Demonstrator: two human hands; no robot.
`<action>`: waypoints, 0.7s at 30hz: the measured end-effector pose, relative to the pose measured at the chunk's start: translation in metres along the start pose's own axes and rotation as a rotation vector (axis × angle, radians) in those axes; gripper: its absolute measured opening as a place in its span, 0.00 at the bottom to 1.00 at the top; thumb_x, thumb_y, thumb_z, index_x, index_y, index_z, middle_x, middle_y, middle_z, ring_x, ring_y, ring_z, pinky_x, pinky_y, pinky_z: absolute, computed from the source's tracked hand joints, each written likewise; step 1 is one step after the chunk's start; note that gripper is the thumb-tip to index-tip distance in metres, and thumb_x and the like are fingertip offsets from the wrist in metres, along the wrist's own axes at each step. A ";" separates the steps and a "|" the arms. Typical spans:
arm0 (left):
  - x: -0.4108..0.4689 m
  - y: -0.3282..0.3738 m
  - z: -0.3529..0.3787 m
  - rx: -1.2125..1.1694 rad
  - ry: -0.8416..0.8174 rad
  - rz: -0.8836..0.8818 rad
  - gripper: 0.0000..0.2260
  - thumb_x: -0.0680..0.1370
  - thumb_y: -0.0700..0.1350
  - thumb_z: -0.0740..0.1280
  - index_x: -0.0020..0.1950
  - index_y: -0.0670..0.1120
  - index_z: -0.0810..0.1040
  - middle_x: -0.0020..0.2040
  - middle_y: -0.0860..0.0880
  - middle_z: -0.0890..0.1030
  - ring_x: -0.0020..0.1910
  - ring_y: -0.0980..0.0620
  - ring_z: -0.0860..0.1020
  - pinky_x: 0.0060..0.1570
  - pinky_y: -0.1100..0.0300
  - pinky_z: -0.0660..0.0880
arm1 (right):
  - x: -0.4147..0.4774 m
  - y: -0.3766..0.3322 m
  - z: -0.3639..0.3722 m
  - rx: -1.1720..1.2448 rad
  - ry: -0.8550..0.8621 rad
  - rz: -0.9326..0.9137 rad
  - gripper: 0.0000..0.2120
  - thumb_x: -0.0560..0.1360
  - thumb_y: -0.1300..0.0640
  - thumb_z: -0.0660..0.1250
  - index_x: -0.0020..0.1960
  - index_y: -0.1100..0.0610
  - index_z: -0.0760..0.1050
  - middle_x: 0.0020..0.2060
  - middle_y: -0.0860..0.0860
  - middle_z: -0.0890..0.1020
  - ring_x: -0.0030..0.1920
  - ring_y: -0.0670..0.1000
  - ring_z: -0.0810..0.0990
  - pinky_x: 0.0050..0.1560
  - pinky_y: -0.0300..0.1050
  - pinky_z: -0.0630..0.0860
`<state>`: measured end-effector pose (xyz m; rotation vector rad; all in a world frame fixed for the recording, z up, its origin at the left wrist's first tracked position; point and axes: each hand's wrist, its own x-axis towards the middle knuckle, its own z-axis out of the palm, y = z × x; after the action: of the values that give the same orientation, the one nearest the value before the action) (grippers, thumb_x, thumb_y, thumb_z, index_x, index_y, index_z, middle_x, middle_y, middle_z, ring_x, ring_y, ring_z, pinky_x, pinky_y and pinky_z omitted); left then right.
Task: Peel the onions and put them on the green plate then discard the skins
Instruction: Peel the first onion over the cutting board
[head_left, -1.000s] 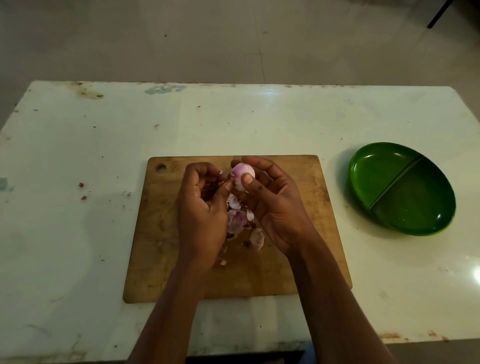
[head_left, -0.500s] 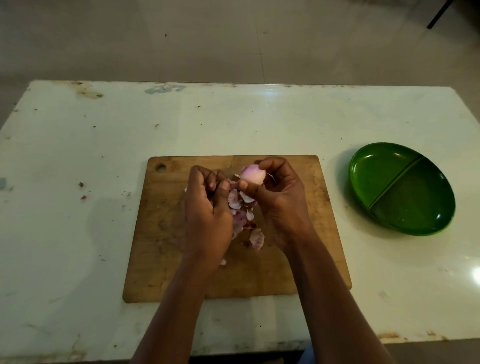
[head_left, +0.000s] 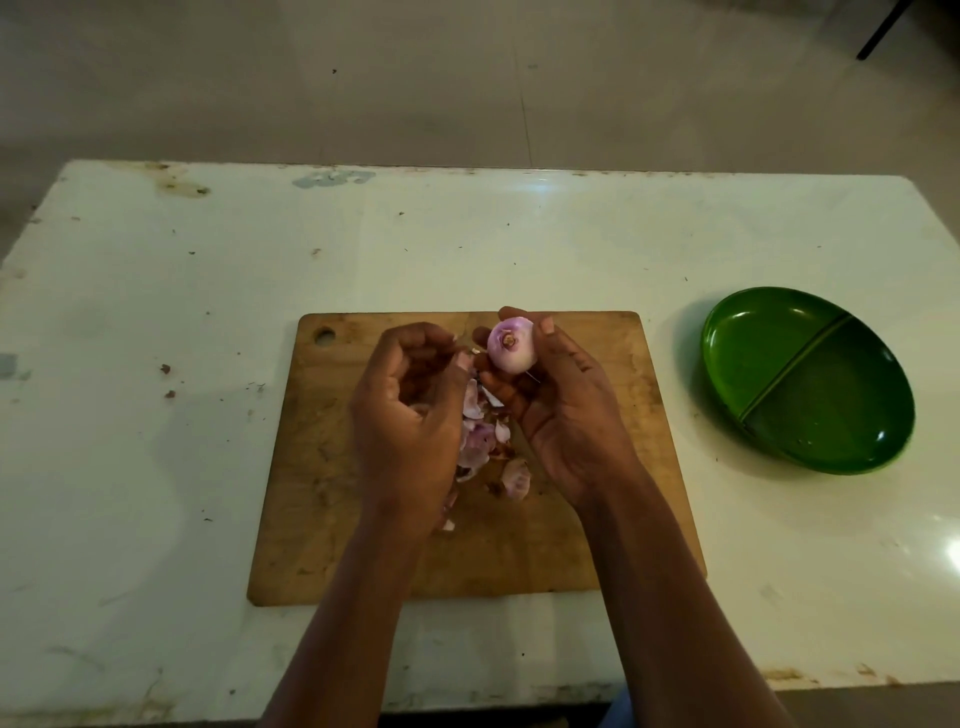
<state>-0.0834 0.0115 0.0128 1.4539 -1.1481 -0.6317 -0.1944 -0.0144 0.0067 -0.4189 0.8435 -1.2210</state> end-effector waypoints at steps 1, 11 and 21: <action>0.000 0.001 0.000 0.003 -0.010 0.014 0.08 0.74 0.39 0.71 0.50 0.47 0.77 0.44 0.59 0.79 0.45 0.64 0.79 0.41 0.74 0.75 | -0.001 0.000 0.000 -0.029 -0.009 -0.003 0.10 0.79 0.57 0.60 0.49 0.60 0.79 0.42 0.55 0.85 0.43 0.52 0.84 0.44 0.43 0.82; 0.000 0.004 -0.002 0.002 -0.058 0.079 0.16 0.71 0.39 0.74 0.48 0.57 0.74 0.44 0.62 0.79 0.45 0.63 0.80 0.43 0.69 0.77 | -0.002 0.000 0.000 -0.197 -0.132 -0.047 0.16 0.72 0.54 0.64 0.52 0.65 0.77 0.44 0.55 0.81 0.44 0.50 0.82 0.42 0.40 0.79; 0.001 0.004 -0.003 -0.006 -0.067 0.078 0.13 0.71 0.38 0.74 0.48 0.52 0.76 0.43 0.61 0.79 0.44 0.63 0.80 0.41 0.72 0.76 | -0.002 -0.002 -0.003 -0.199 -0.184 -0.041 0.17 0.68 0.54 0.69 0.53 0.62 0.78 0.44 0.53 0.83 0.45 0.49 0.82 0.43 0.40 0.79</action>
<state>-0.0819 0.0124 0.0171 1.3849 -1.2486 -0.6327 -0.1984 -0.0122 0.0067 -0.7020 0.8028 -1.1206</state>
